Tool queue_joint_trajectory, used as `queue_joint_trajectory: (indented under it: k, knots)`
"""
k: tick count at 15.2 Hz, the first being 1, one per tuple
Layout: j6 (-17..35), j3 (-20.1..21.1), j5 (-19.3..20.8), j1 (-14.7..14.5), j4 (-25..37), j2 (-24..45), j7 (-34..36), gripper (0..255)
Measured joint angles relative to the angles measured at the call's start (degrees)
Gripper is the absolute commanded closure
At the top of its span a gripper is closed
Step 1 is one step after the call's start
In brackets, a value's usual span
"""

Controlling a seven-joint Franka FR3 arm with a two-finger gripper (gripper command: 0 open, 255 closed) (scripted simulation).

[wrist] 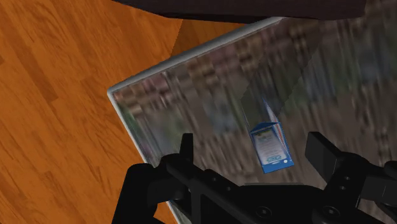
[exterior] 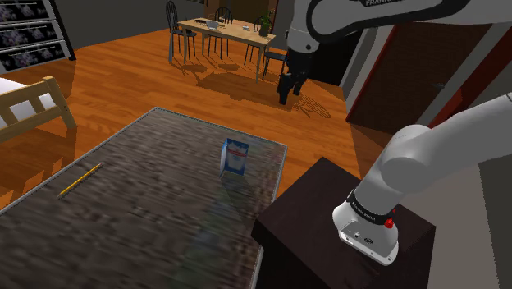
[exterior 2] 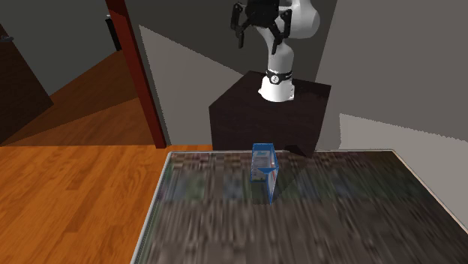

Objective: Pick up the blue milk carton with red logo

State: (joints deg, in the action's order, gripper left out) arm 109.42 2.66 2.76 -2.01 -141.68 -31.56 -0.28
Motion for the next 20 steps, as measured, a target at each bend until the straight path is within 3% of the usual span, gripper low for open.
queue_joint_trajectory:
  k: [8, 20]
  knots:
    - [15.2, 1.5, -1.0, -1.5, 0.3, 15.4, 0.4, 0]
    - [32.2, 3.8, -0.2, -3.8, 8.9, 40.6, 1.5, 0]
